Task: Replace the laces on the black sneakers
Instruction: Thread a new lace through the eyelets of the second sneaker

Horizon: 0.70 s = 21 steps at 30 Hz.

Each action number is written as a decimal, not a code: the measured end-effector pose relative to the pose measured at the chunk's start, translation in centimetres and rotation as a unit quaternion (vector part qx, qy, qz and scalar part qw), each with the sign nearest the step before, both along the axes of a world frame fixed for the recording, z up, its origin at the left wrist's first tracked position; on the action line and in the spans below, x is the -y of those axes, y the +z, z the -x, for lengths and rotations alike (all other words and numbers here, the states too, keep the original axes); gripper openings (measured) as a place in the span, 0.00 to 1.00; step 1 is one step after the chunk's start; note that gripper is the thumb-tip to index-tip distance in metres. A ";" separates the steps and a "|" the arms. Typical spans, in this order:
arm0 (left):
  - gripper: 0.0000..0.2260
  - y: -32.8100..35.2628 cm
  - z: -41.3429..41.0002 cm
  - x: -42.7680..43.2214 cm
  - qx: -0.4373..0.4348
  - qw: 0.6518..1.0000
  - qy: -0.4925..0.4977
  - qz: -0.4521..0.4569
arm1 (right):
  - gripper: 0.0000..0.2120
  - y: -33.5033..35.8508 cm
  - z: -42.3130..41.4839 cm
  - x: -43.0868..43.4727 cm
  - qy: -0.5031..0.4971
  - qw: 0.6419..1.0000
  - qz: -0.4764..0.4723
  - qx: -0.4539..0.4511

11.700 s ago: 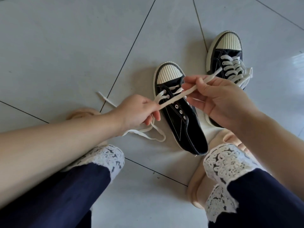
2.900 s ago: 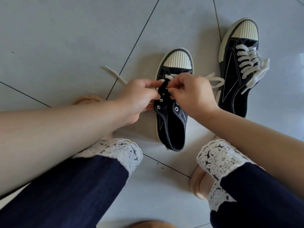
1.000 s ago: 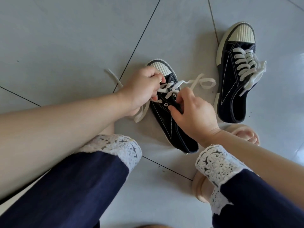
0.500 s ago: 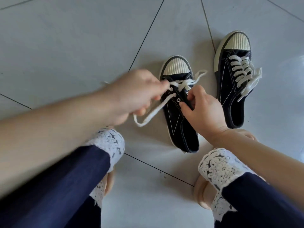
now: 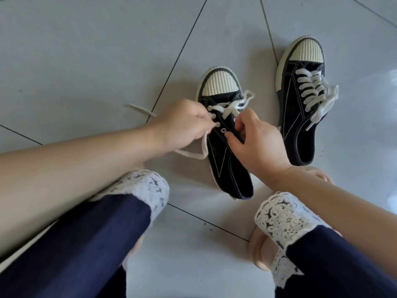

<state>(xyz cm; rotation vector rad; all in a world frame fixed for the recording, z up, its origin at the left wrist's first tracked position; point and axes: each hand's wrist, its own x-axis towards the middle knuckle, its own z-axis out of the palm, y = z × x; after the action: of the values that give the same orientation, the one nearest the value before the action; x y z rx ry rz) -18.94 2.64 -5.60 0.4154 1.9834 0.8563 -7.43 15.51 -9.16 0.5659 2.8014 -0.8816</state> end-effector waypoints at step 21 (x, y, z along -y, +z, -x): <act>0.11 -4.5 0.0 -2.3 -0.065 0.997 0.030 0.017 | 0.11 -0.3 0.2 -0.8 -0.036 0.999 0.013 0.017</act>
<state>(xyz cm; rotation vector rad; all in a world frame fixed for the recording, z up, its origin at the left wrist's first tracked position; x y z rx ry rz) -18.90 4.92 -10.06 0.4030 2.1358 0.8508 -7.59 16.28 -9.43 0.6736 2.7513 -0.9121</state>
